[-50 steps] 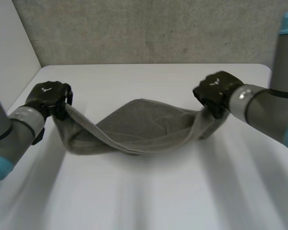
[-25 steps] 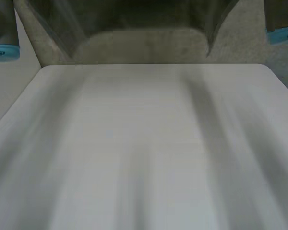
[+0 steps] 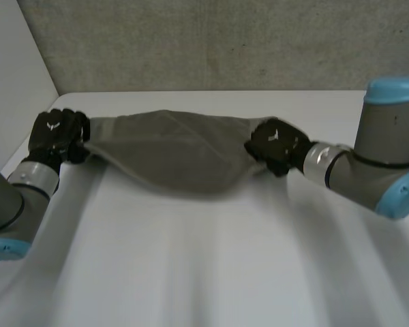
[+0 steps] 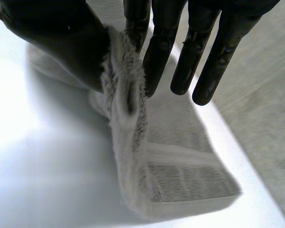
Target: Fold the towel.
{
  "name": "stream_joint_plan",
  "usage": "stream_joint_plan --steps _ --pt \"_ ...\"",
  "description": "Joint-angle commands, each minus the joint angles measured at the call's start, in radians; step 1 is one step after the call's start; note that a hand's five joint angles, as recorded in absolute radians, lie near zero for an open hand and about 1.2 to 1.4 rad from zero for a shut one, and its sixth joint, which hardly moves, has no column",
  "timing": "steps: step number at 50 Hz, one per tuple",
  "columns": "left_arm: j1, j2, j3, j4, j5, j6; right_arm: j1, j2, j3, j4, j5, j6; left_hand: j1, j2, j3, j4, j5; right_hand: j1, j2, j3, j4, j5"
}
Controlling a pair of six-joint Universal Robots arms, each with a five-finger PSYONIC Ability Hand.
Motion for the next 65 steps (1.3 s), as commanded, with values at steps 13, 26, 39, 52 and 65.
stream_joint_plan --steps 13,26,39,52,65 --pt "0.157 0.373 -0.216 -0.204 0.117 0.072 -0.102 -0.395 0.23 0.154 0.007 0.104 0.039 0.035 0.013 0.038 0.032 0.06 0.062 0.802 0.728 0.044" --pt "0.232 0.593 -0.248 -0.287 0.198 -0.16 -0.233 -0.5 0.098 0.488 -0.012 0.101 0.039 0.035 0.013 0.038 0.032 0.06 0.062 0.802 0.728 0.044" --pt "0.1 0.047 0.041 -0.279 0.207 -0.028 -0.153 -0.016 -0.241 0.502 0.045 0.091 0.039 0.035 0.013 0.038 0.032 0.06 0.062 0.802 0.728 0.044" --pt "0.026 -0.331 0.522 -0.331 0.1 0.04 -0.069 0.372 -0.683 0.403 0.215 0.183 0.039 0.035 0.013 0.038 0.032 0.06 0.062 0.802 0.728 0.044" --pt "0.009 -0.548 0.841 -0.439 0.008 0.125 -0.064 0.547 -0.941 0.381 0.295 0.188 0.039 0.035 0.013 0.038 0.032 0.06 0.062 0.802 0.728 0.044"
